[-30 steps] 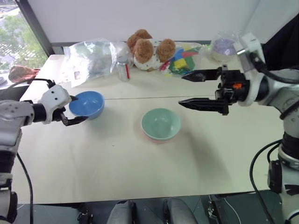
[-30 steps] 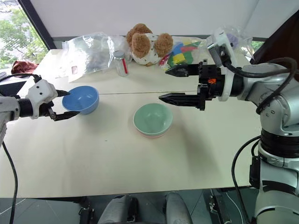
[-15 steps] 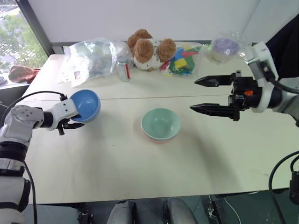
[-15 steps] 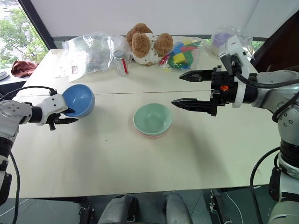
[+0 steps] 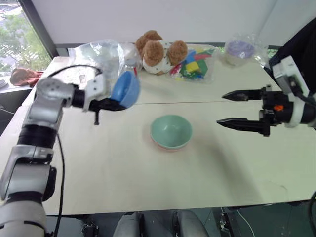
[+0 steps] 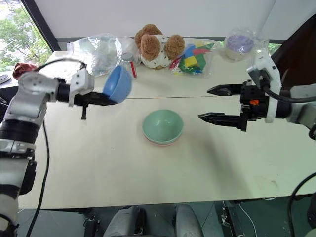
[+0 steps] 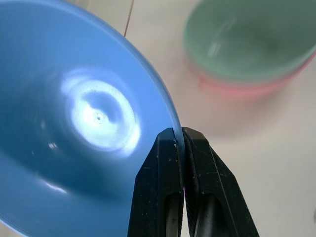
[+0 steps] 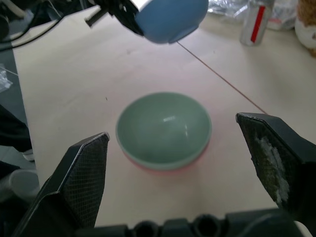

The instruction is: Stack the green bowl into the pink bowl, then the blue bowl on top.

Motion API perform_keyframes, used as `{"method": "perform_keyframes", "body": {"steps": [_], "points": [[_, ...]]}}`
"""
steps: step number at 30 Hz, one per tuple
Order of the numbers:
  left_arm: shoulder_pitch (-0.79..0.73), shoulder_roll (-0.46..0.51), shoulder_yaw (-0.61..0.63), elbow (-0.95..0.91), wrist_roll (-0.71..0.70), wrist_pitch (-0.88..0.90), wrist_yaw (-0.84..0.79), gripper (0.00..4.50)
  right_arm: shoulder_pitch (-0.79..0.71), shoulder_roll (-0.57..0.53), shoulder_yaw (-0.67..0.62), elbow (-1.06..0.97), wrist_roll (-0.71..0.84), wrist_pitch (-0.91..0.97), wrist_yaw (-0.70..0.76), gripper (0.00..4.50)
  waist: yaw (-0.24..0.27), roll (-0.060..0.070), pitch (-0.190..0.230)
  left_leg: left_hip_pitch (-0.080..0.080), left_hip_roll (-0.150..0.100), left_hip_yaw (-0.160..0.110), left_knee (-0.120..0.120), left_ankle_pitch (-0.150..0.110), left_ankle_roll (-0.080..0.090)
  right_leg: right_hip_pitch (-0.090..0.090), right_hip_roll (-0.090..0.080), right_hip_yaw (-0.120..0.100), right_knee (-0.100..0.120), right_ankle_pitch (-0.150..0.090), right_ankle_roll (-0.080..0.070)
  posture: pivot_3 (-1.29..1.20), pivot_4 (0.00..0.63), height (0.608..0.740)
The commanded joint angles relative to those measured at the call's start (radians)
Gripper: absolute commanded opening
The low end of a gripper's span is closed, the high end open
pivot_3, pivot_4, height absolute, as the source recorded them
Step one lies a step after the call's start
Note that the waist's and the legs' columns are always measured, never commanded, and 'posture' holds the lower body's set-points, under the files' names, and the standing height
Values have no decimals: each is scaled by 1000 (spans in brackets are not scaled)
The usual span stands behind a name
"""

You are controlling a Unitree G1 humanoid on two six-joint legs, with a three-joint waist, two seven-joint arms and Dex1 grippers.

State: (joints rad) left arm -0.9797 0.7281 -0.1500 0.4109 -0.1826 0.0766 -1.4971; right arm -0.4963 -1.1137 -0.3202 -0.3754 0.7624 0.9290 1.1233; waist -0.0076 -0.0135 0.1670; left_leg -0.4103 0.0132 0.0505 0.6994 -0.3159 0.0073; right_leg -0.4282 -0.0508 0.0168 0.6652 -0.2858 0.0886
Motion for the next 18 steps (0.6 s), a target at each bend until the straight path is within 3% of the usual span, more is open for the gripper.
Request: {"method": "perform_keyframes", "body": {"steps": [1,11,14,15,18], "points": [[-38,-39,-41,-100,-57,52,-94,43,39,-24,-87,-50,28,3,-14,4500,-5,0,0,0,0,0,0,0,0,0,1,1,0,0,0,0,150,740],[-156,-61,-385,-51,-151,-94,-117,43,157,-44,-212,-129,73,47,-72,4500,-3,1,0,2,1,1,0,1,-1,0,4,4,2,0,0,0,150,740],[-163,-85,-425,-13,-158,-103,-117,43,177,-47,-237,-144,85,56,-86,4500,-3,1,0,2,1,1,0,1,-1,0,4,4,2,0,0,0,150,740],[-162,-95,-430,2,-150,-113,-117,642,183,-49,-243,-147,89,57,-90,4500,-3,0,0,2,1,1,0,1,-1,0,4,4,1,0,0,0,150,740],[-151,-116,-431,34,-135,-139,-117,1839,193,-54,-252,-150,95,58,-100,4500,-3,0,0,2,1,1,1,1,-1,0,4,4,1,0,0,0,150,740]]}}
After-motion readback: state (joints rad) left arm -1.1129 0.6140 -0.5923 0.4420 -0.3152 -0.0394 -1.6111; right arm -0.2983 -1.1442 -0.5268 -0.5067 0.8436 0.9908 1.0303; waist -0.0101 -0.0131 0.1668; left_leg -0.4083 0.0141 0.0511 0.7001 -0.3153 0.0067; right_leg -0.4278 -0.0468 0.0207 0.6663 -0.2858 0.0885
